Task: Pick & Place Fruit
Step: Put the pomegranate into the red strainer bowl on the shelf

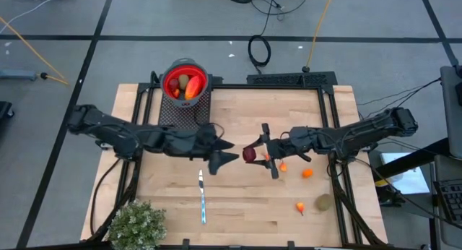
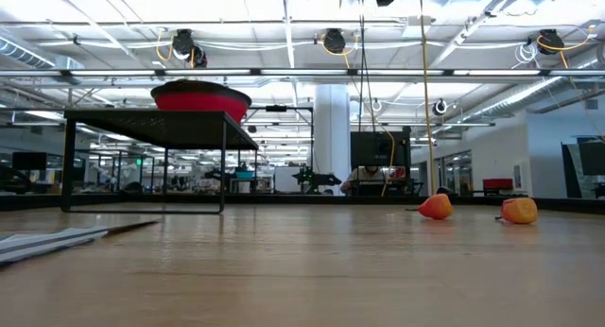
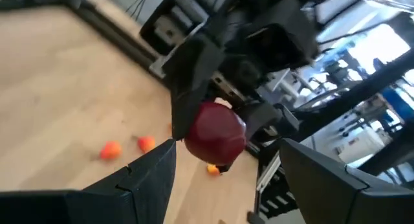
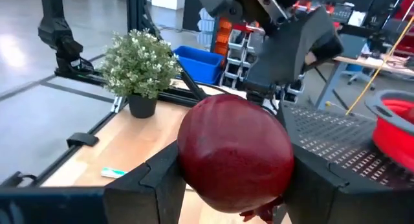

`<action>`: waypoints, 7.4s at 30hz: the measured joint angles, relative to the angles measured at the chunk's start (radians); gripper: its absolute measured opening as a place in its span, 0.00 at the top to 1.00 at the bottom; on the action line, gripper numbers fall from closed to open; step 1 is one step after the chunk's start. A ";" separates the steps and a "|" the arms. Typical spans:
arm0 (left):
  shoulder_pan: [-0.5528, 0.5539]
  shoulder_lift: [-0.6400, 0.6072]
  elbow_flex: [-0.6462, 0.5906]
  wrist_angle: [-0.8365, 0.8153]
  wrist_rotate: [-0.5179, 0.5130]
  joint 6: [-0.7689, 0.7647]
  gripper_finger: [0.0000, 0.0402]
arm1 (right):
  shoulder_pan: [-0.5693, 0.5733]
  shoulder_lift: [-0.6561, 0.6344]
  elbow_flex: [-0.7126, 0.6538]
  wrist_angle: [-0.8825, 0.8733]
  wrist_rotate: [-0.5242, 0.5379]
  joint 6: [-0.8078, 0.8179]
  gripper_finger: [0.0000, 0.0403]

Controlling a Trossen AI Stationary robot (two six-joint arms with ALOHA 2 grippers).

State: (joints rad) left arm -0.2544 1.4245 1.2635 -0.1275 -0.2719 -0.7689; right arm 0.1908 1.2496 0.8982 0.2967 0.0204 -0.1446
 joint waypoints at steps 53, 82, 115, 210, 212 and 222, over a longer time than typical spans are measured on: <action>0.058 0.244 0.119 0.084 0.009 -0.465 0.32 | 0.012 -0.020 0.000 -0.088 0.115 -0.097 0.51; 0.057 0.244 0.119 0.045 0.017 -0.468 0.54 | 0.039 -0.018 0.000 -0.105 0.112 -0.076 0.35; 0.058 0.243 0.120 0.005 0.035 -0.497 0.54 | 0.040 -0.533 -0.060 -0.736 0.192 0.171 0.66; 0.831 0.010 0.350 -0.907 -0.110 0.101 0.54 | -0.126 -1.145 -0.733 -0.553 -0.095 0.312 1.00; 0.832 0.010 0.350 -0.935 -0.104 0.101 0.54 | -0.127 -1.145 -0.733 -0.554 -0.095 0.312 1.00; 0.821 0.016 0.350 -1.065 -0.095 0.082 0.54 | -0.127 -1.145 -0.734 -0.548 -0.095 0.315 0.99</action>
State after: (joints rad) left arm 0.5669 1.4406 1.6131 -1.1924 -0.3672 -0.6868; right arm 0.0643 0.1047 0.1638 -0.2513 -0.0750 0.1701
